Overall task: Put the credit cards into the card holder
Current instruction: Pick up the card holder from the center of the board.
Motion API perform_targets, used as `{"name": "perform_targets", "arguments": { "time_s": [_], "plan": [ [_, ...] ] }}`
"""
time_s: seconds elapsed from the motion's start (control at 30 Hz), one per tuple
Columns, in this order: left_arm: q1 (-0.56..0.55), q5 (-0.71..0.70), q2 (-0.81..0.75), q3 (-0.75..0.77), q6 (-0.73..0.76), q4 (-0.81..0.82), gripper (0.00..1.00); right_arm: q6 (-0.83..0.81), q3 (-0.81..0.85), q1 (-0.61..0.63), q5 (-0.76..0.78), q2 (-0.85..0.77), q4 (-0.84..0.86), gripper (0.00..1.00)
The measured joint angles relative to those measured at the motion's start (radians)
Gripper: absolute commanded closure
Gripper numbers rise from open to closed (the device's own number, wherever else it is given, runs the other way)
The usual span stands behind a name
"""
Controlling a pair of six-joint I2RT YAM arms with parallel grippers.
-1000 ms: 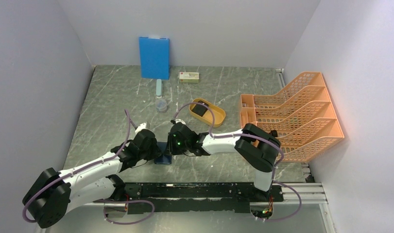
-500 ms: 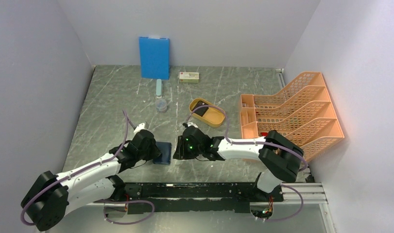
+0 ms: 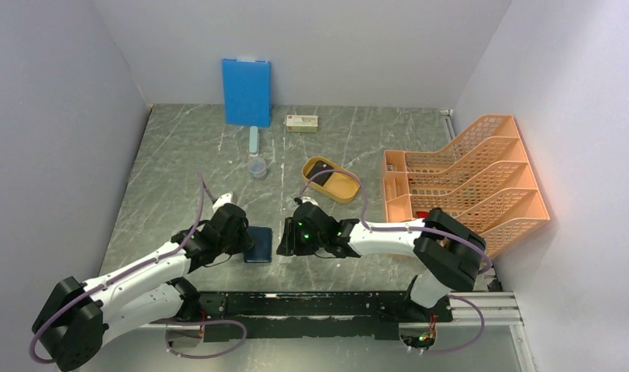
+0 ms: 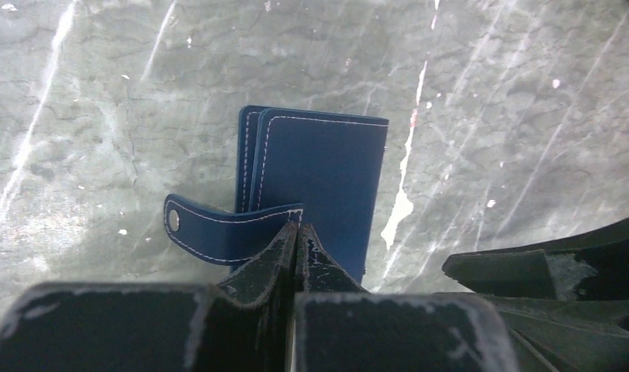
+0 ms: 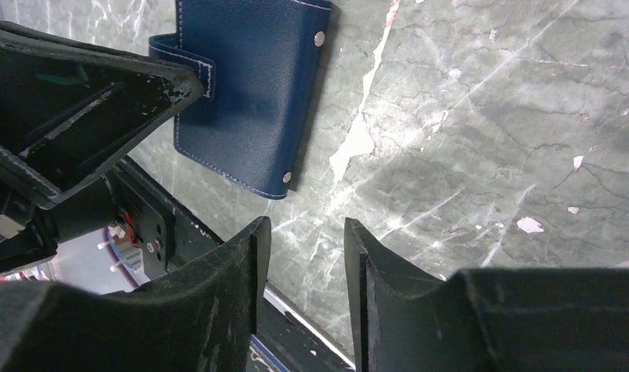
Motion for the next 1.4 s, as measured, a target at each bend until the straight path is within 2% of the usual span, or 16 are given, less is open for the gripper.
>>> {"name": "perform_targets", "arguments": {
  "time_s": [0.3, 0.5, 0.87, 1.4],
  "plan": [
    [0.0, -0.039, 0.072, -0.001, 0.01, -0.001, 0.95, 0.027, -0.019, -0.001, -0.013, 0.0, 0.026, 0.42],
    [0.0, -0.042, 0.083, -0.026, 0.002, 0.065, 0.95, 0.074, -0.055, -0.002, -0.059, 0.027, 0.106, 0.38],
    [0.0, -0.042, 0.088, -0.068, -0.021, 0.17, 0.95, 0.195, -0.064, -0.003, -0.128, 0.148, 0.34, 0.37],
    [0.0, -0.042, 0.077, -0.091, -0.036, 0.209, 0.95, 0.355, -0.124, -0.006, -0.078, 0.227, 0.588, 0.43]
  ]
}}
